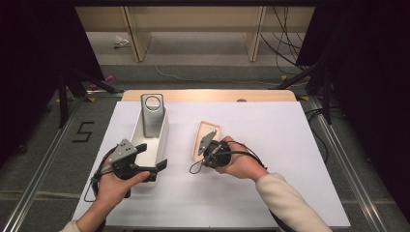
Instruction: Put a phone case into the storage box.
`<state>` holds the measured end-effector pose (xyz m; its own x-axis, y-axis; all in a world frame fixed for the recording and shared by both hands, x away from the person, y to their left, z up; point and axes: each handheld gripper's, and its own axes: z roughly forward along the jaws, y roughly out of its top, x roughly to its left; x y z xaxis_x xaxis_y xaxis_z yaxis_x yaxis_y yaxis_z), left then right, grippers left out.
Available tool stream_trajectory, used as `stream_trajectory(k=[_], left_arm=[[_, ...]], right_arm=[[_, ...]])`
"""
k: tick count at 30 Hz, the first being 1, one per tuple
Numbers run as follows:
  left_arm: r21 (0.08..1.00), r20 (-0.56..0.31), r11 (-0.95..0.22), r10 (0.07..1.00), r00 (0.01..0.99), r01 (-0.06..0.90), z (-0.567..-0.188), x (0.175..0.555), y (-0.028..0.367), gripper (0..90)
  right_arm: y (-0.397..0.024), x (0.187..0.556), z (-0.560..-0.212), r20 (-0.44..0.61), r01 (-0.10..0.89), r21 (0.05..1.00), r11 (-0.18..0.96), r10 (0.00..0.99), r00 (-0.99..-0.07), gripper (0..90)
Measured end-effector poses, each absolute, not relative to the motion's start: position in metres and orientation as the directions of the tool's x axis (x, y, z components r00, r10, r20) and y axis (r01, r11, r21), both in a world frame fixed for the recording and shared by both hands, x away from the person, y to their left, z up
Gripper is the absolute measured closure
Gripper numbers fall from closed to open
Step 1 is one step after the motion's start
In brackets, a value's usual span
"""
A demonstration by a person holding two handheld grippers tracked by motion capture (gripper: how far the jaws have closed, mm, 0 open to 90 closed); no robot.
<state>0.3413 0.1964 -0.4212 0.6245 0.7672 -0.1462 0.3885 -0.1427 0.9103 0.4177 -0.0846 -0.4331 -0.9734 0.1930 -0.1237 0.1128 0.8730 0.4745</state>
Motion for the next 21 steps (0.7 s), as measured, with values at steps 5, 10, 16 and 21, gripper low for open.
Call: stream_trajectory(k=[5, 10, 16, 21], left_arm=[[0.91, -0.146, -0.143, 0.768, 0.624, 0.389, -0.421, 0.341, 0.196, 3.4], [0.909, -0.147, -0.142, 0.769, 0.623, 0.391, -0.421, 0.341, 0.196, 3.4], [0.909, -0.147, -0.143, 0.767, 0.624, 0.39, -0.421, 0.341, 0.196, 3.5], [0.909, -0.144, -0.147, 0.768, 0.624, 0.391, -0.421, 0.341, 0.196, 3.5]], right_arm=[[-0.092, 0.415, -0.428, -0.107, 0.127, 0.512, 0.849, 0.209, -0.972, 87.1], [-0.098, 0.41, -0.424, -0.096, 0.128, 0.543, 0.83, 0.213, -0.972, 87.1], [-0.103, 0.405, -0.42, -0.099, 0.117, 0.561, 0.82, 0.206, -0.974, 87.1], [-0.105, 0.4, -0.418, -0.095, 0.109, 0.567, 0.816, 0.196, -0.976, 87.1]])
